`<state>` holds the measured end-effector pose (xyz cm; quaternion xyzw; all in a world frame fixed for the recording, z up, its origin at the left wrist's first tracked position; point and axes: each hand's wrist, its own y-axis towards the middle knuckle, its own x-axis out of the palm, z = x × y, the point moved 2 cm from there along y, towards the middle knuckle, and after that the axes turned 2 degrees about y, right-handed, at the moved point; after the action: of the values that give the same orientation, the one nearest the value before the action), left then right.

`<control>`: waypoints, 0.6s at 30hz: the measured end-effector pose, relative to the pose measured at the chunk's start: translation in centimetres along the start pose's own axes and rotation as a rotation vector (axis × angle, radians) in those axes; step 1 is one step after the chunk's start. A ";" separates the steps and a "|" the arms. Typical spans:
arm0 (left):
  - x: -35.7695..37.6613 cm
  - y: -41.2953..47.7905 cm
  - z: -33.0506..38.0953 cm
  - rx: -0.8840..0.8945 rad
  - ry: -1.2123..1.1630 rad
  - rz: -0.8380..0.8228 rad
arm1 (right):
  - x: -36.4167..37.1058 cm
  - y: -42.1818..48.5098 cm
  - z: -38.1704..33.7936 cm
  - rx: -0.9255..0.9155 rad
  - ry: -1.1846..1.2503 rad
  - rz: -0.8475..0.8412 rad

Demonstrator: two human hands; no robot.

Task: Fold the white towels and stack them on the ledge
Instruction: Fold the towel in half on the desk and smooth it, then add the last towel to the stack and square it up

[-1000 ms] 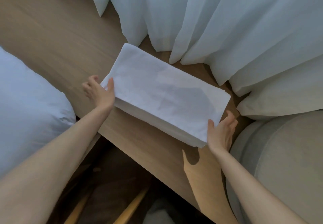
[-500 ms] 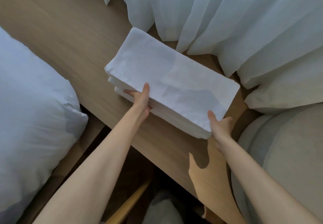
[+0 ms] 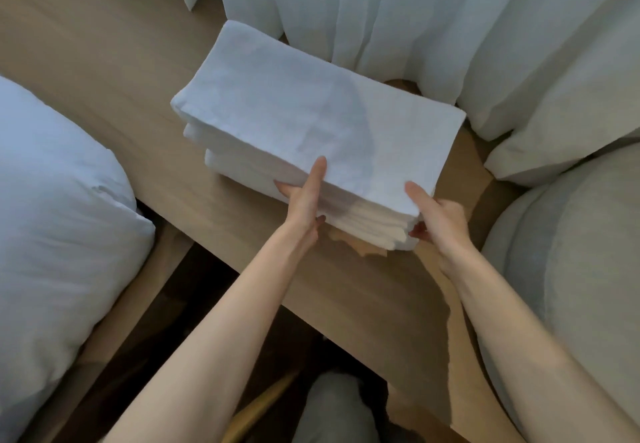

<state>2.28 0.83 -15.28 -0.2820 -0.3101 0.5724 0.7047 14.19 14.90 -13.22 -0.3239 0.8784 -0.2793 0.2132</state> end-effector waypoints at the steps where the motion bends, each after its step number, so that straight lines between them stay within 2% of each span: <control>1: 0.4 0.4 -0.3 0.007 -0.009 0.013 | 0.0 0.3 0.1 -0.002 0.039 -0.020; 4: 1.2 1.9 -1.1 0.042 -0.072 0.068 | 0.0 0.7 0.4 -0.051 0.124 -0.048; 10: 1.6 3.1 -1.6 0.089 -0.081 0.062 | -0.3 0.4 -0.1 -0.217 0.216 -0.108; 15: 0.8 1.9 -2.5 0.159 -0.128 -0.090 | -0.3 0.3 3.2 -0.135 0.173 -0.029; 18: -0.6 0.8 -3.9 0.223 -0.237 -0.023 | -0.6 0.1 3.3 -0.159 0.140 -0.046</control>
<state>4.66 0.17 -18.51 -0.1289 -0.3290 0.6244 0.6966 16.44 14.19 -15.66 -0.3394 0.9030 -0.2354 0.1184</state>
